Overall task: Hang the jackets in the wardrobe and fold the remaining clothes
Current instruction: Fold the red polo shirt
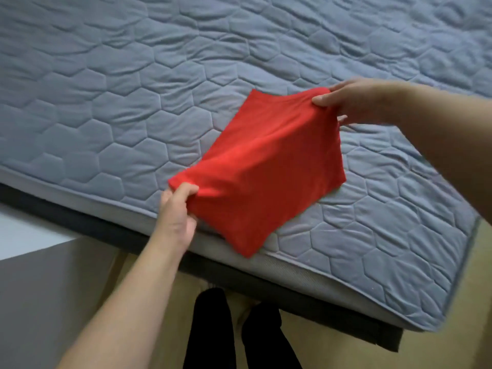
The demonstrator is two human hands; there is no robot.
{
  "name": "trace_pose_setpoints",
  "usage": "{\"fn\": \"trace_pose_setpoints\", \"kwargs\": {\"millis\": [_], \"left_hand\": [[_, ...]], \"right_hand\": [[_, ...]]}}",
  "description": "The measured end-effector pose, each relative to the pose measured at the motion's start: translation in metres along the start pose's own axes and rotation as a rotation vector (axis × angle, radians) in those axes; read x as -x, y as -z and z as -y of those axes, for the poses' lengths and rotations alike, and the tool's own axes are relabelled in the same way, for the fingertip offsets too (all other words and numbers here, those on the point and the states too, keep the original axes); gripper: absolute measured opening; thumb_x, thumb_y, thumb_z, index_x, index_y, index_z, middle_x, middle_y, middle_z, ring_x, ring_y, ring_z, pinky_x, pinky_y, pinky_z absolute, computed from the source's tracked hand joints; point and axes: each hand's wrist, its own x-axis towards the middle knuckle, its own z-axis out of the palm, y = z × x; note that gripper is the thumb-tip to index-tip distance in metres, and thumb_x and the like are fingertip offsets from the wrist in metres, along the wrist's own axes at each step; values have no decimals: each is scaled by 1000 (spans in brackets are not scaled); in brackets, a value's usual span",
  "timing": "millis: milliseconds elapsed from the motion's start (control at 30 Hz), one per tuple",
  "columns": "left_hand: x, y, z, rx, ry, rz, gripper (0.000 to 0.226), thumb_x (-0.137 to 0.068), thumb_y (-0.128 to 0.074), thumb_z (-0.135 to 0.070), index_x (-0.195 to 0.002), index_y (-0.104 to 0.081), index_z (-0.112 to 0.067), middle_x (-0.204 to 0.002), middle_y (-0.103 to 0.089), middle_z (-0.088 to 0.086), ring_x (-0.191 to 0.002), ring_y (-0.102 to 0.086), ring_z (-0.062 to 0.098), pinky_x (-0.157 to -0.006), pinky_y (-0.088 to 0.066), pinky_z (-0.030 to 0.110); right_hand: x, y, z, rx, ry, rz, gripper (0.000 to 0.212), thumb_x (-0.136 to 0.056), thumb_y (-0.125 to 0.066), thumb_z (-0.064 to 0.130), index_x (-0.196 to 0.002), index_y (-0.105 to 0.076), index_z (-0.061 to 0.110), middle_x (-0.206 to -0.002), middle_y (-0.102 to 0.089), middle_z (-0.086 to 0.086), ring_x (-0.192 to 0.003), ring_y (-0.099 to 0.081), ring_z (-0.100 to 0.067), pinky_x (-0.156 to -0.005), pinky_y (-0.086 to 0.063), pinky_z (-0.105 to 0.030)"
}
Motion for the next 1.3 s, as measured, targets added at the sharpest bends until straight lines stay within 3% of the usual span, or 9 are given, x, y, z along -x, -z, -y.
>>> {"fn": "trace_pose_setpoints", "kwargs": {"millis": [267,367,533,667,800,900,1067,1200,1300], "left_hand": [[-34,-55,-142,-530,-334,448,41,-51,-65,-25,-92,-62,-19,-83,-62,-5,-80,-53,11,-71,-42,26],[-45,-44,-123,-563,-280,418,7,-87,-62,-20,-93,-63,-19,-71,-70,-16,-68,-62,-2,-65,-50,15],[-68,29,-14,-830,-134,296,22,-92,-53,-3,-77,-60,-17,-50,-61,-20,-47,-53,-9,-57,-42,8],[-88,70,44,-1105,-69,238,19,-93,-56,-8,-74,-58,-12,-72,-60,5,-65,-51,5,-52,-36,15],[-102,50,42,-1108,-94,250,19,-96,-53,-24,-80,-57,-13,-69,-53,-1,-63,-44,12,-51,-35,20],[-115,30,30,-906,-121,245,23,-93,-56,-32,-74,-58,-20,-71,-57,-1,-68,-48,11,-61,-38,19],[-137,-9,17,-925,-160,246,14,-89,-63,-31,-84,-61,-18,-75,-65,-5,-66,-57,4,-59,-45,15],[-138,-34,1,-767,-277,345,34,-83,-56,11,-85,-57,-23,-66,-66,-16,-62,-57,-3,-63,-46,13],[-143,-41,-4,-757,-331,357,35,-86,-52,9,-88,-57,-26,-80,-62,-10,-70,-56,-1,-73,-47,19]], "right_hand": [[79,35,6,-256,103,-5,71,-29,-90,51,-92,-66,27,-83,-67,11,-77,-63,-4,-86,-47,-32],[83,16,-28,-144,-13,-43,36,-61,-79,37,-92,-67,23,-85,-71,15,-86,-62,-4,-95,-37,-36],[79,-60,-150,-23,-95,-4,23,-81,-67,-6,-94,-69,13,-78,-72,10,-73,-63,3,-76,-45,-15],[59,-111,-217,-7,-199,15,12,-79,-76,12,-90,-72,15,-84,-72,5,-76,-63,-4,-74,-49,-19],[30,-111,-203,-240,-221,-150,37,-75,-78,37,-105,-67,19,-91,-71,8,-72,-66,3,-57,-47,-8],[14,-102,-187,-408,-223,-144,84,-40,-85,64,-109,-67,19,-102,-73,4,-93,-70,-9,-80,-55,-23],[3,-98,-176,-585,-267,-223,32,-86,-66,32,-113,-65,15,-96,-73,1,-86,-69,-12,-80,-55,-30],[5,-98,-172,-751,23,-340,23,-89,-56,0,-102,-63,17,-79,-73,6,-69,-67,-6,-67,-55,-21],[0,-89,-169,-843,119,-457,29,-91,-49,-5,-97,-62,20,-74,-71,9,-63,-63,-4,-63,-52,-21]]}}
